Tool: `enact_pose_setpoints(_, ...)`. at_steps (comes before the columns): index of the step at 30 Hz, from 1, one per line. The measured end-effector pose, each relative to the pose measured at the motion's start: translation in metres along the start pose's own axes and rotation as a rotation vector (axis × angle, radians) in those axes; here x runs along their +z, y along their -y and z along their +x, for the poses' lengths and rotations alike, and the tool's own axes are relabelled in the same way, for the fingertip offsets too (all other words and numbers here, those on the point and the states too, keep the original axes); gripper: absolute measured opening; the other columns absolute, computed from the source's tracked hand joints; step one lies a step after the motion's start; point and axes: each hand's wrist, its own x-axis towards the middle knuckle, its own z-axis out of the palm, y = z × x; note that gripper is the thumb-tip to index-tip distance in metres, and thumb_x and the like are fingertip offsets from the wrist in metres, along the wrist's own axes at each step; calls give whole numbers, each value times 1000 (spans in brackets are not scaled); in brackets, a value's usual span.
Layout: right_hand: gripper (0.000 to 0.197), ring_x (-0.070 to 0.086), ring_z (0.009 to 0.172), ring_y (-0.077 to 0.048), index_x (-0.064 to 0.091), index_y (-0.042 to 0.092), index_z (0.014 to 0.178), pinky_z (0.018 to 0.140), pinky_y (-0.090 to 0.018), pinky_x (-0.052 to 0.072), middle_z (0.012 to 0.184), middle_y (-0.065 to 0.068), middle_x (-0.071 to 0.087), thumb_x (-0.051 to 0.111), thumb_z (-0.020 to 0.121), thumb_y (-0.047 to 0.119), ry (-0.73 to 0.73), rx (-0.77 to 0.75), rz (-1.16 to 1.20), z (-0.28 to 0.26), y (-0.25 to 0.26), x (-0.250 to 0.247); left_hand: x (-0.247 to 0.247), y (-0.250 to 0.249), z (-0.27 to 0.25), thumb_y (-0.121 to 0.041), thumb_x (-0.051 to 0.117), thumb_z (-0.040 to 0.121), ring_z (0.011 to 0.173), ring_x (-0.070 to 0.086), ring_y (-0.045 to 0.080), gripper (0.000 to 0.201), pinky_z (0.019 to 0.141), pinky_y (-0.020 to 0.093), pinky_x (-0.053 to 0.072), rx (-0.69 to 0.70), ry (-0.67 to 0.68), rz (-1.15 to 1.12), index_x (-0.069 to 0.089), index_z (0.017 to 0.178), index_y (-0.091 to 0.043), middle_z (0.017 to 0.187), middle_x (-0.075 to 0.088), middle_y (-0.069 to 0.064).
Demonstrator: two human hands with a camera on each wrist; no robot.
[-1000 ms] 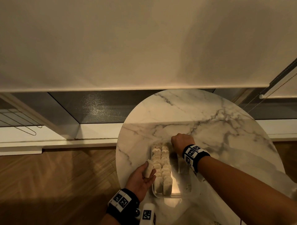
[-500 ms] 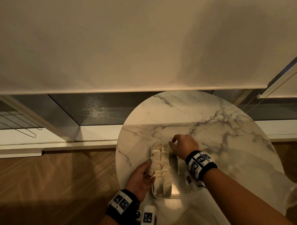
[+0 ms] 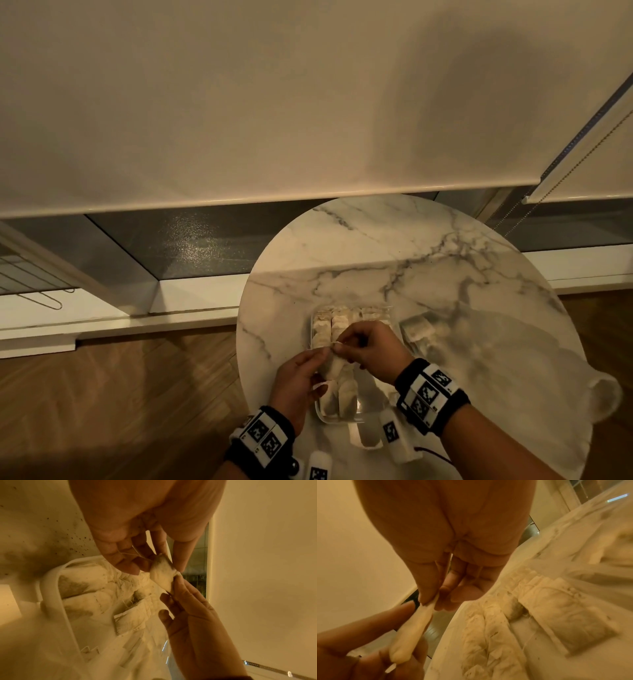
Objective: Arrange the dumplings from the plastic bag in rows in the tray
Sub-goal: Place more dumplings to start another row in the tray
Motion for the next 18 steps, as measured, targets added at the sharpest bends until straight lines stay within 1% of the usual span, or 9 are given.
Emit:
enact_pose_setpoints(2,13,64,59,-8,73,17,83,57,-23,52,69,-3,72,79,82,28,-38,7,-78,1,0,-9,-3,1,2,-23,67,93,81,63,21,17,70,33,51,41,-54,24,73,103,-11,90,72,7)
enact_pose_setpoints(4,10,67,66,-6,73,23,80,64,-26,57,72,3,72,80,80,32,-136,-10,-179,5,-3,-20,-8,3,6,-21,65,94,78,62,21,16,68,33,52,101,-99,78,72,104,-12,91,71,9)
enact_pose_setpoints(6,10,65,70,-4,72,29,75,65,-22,55,73,9,71,80,79,34,-278,-7,-254,10,-6,-30,-15,7,11,-20,65,95,82,65,20,14,68,30,55,175,-130,173,71,105,-14,97,73,7)
enact_pose_setpoints(8,12,64,70,-4,71,31,71,63,-20,51,73,12,69,80,79,31,-353,10,-283,14,-8,-36,-22,11,16,-16,66,94,91,66,18,10,72,29,54,238,-193,285,70,102,-17,102,72,4)
enact_pose_setpoints(10,12,65,69,-6,72,28,72,60,-21,51,72,10,69,82,78,29,-282,47,-294,17,-10,-39,-28,16,20,-14,69,90,94,64,16,12,77,32,56,245,-248,359,69,101,-20,104,70,3)
enact_pose_setpoints(12,10,67,69,-11,72,24,77,59,-25,57,75,5,70,81,80,25,-141,108,-333,20,-9,-40,-33,20,24,-15,77,84,94,66,18,22,81,37,58,199,-246,408,68,103,-22,102,69,1)
enact_pose_setpoints(14,5,67,69,-12,72,20,83,65,-27,60,81,0,71,77,83,18,-73,141,-416,24,-8,-40,-36,25,28,-14,83,78,92,68,20,29,83,41,59,171,-221,450,68,101,-23,99,70,1)
enact_pose_setpoints(15,4,66,72,-12,73,18,87,70,-25,59,86,0,71,76,84,17,-52,142,-488,26,-8,-40,-36,27,29,-11,84,76,89,69,20,30,83,42,60,166,-210,454,68,99,-22,97,70,2)
enact_pose_setpoints(18,16,66,90,-16,75,15,102,83,-26,54,102,-3,71,70,88,15,57,145,-674,37,-8,-36,-33,28,31,-4,84,73,86,70,21,29,80,46,61,142,-201,448,71,95,-18,92,72,5)
